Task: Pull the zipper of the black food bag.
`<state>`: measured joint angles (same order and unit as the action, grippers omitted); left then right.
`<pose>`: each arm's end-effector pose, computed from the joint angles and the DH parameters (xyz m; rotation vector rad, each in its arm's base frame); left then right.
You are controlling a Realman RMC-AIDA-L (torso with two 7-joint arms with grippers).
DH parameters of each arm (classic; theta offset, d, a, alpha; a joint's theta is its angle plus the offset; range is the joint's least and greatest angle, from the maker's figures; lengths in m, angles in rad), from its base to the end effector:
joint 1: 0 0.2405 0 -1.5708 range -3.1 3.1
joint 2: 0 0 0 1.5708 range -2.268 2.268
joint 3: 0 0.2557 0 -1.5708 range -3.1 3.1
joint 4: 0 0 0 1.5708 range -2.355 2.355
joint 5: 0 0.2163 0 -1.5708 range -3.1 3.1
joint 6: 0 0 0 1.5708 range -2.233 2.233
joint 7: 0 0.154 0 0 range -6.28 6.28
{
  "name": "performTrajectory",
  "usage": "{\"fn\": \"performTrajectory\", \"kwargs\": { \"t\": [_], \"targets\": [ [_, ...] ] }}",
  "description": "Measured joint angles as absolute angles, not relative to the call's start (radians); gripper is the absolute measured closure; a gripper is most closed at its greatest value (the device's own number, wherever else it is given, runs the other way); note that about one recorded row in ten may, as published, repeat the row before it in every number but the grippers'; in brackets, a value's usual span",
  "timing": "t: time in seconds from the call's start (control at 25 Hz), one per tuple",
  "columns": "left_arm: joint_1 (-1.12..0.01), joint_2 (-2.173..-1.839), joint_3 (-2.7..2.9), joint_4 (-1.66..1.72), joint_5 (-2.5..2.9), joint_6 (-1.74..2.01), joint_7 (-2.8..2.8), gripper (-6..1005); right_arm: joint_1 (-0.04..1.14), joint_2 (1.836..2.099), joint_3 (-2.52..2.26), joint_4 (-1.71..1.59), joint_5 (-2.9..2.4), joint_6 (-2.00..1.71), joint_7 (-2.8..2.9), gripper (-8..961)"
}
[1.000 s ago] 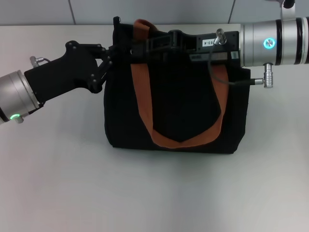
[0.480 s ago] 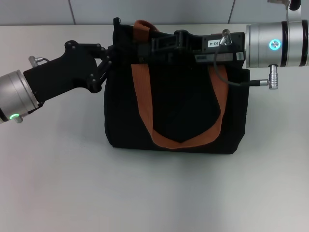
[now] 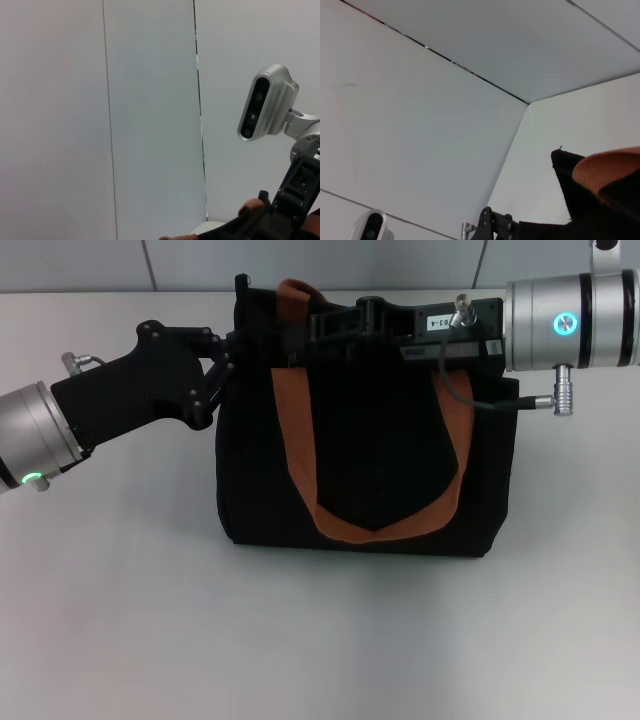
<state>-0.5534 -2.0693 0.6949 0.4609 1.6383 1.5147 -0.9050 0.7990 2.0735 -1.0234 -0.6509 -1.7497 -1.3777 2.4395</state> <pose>-0.2410 0.3557 -0.0053 -2.4419 -0.1828 -0.9609 0.1319 0.4027 -0.0379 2.4506 -1.6338 -0.8045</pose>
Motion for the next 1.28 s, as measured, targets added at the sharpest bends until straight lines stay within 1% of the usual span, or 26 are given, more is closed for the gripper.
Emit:
{"fn": "performTrajectory", "kwargs": {
  "t": [0.48, 1.04, 1.28],
  "targets": [
    [-0.554, -2.069, 0.695, 0.46, 1.638, 1.517, -0.905, 975, 0.816, 2.079, -1.069, -0.649, -1.75, -1.371, 2.423, 605],
    [-0.552, -2.071, 0.695, 0.462, 1.637, 1.518, -0.905, 973, 0.797, 2.077, -1.057, -0.644, -1.741, -1.37, 2.424, 605],
    [-0.553, -2.071, 0.695, 0.46, 1.637, 1.52, -0.905, 974, 0.798, 2.077, -1.057, -0.644, -1.744, -1.37, 2.427, 678]
  ]
}}
